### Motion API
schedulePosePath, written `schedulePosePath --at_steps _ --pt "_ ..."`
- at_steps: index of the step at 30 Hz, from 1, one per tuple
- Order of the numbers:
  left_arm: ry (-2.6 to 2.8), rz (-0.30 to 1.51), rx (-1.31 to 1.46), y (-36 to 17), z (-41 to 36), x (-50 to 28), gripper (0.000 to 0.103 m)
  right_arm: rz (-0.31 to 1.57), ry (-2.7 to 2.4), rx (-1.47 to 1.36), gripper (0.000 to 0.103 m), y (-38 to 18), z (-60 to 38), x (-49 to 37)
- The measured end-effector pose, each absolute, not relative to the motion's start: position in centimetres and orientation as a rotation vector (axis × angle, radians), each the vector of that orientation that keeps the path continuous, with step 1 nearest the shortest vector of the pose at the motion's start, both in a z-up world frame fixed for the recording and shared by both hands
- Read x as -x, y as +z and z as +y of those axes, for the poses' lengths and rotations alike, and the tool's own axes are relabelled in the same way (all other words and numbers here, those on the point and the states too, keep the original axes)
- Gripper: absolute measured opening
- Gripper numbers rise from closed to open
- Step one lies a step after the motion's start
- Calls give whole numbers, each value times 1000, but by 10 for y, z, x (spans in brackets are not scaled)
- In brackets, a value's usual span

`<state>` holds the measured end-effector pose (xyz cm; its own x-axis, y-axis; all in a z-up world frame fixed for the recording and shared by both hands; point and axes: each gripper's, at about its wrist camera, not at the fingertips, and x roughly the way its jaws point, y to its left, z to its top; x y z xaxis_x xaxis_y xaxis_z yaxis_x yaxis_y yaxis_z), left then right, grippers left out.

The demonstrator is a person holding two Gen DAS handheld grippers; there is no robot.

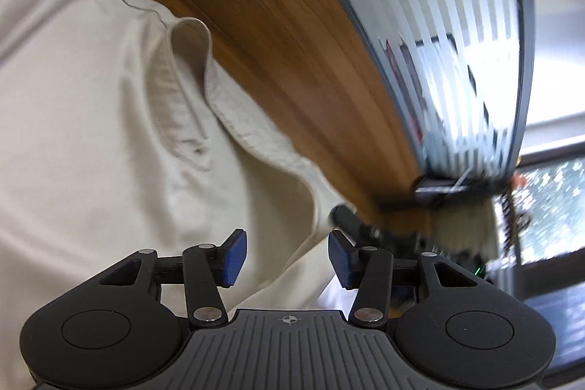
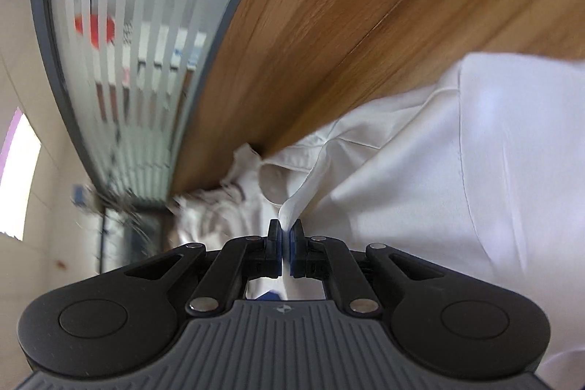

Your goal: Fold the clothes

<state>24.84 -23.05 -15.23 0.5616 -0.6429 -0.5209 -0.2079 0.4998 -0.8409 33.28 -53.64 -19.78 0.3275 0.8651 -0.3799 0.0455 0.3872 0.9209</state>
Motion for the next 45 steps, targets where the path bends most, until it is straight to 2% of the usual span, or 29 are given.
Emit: schedulePosePath --at_steps 6,10,15,17,22,26,28,31,34,36,40,41,43,45 --pt "-381 995 1123 -164 -247 -276 53 1087 683 -1141 6 -205 -537 -335" --pt "-414 972 1170 -166 -254 -288 29 1095 675 -1136 7 -206 -536 -339" --pt "-408 967 1089 -156 -263 -301 11 1087 638 -1137 10 -208 -541 -340" --pt "-401 969 1040 -150 -266 -306 10 1075 620 -1110 14 -204 -547 -338" --pt "-386 982 836 -130 -271 -332 9 1069 542 -931 16 -184 -567 -331" --pt "-358 1012 553 -112 -284 -359 9 1083 452 -628 33 -163 -574 -326" --pt "-338 1009 400 -105 -295 -368 2 1090 409 -448 33 -156 -573 -324" --pt "-292 1011 262 -100 -305 -379 2 1089 350 -215 37 -154 -569 -320" --pt "-304 1024 270 -100 -304 -382 3 1088 330 -57 41 -159 -567 -317" --pt "-326 1033 302 -103 -299 -379 6 1084 327 6 43 -162 -566 -317" --pt "-335 1067 421 -118 -284 -369 34 1066 335 85 45 -166 -564 -316" --pt "-339 1079 473 -122 -282 -367 35 1064 334 95 46 -166 -565 -317" --pt "-354 1101 593 -131 -277 -363 43 1061 333 109 46 -167 -568 -319" --pt "-364 1104 735 -143 -275 -361 44 1061 333 112 47 -168 -569 -320"
